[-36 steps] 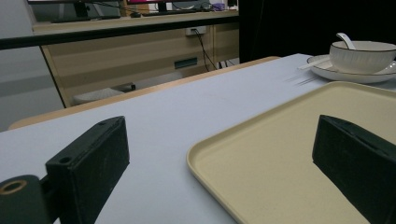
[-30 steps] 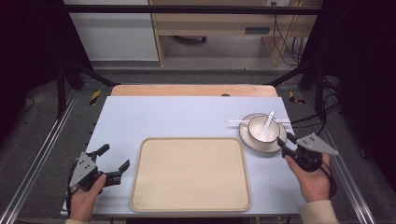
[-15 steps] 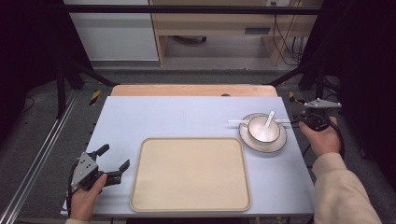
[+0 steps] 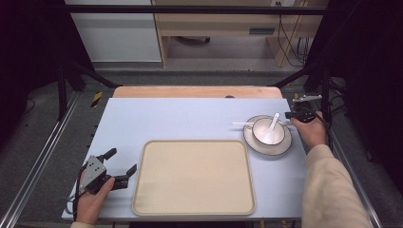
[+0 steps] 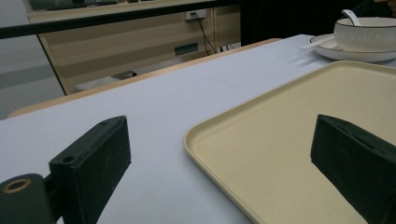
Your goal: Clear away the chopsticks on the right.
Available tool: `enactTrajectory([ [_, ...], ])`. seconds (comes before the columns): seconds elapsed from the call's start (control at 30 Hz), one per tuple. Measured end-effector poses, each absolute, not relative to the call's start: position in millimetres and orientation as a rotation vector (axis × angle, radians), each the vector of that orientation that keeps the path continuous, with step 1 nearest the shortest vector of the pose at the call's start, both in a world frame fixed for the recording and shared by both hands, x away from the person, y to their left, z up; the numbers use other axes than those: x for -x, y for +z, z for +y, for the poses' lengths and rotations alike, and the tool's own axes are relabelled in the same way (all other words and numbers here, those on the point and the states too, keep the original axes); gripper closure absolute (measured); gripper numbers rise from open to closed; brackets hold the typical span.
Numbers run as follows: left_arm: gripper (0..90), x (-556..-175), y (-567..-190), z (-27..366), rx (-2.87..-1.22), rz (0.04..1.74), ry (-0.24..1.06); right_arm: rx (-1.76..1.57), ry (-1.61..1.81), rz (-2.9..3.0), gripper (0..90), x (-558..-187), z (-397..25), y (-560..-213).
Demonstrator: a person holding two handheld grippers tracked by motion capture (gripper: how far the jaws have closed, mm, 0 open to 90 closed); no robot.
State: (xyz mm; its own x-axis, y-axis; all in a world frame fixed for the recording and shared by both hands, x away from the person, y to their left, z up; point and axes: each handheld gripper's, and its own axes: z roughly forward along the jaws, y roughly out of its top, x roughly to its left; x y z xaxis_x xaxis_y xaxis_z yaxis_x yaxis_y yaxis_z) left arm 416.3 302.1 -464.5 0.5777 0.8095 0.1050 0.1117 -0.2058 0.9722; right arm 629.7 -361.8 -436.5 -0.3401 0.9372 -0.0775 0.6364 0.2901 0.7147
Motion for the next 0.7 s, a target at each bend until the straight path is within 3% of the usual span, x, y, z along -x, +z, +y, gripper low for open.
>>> enactTrajectory([
  [0.3, 4.6, -416, -464, 301, -1.682, 0.765, 0.763, -1.419, 0.736, 2.125, 90.0, -625, -359, -443],
  [0.7, 4.7, -417, -463, 298, -1.696, 0.747, 0.758, -1.453, 0.743, 2.100, 90.0, -586, -363, -442],
])
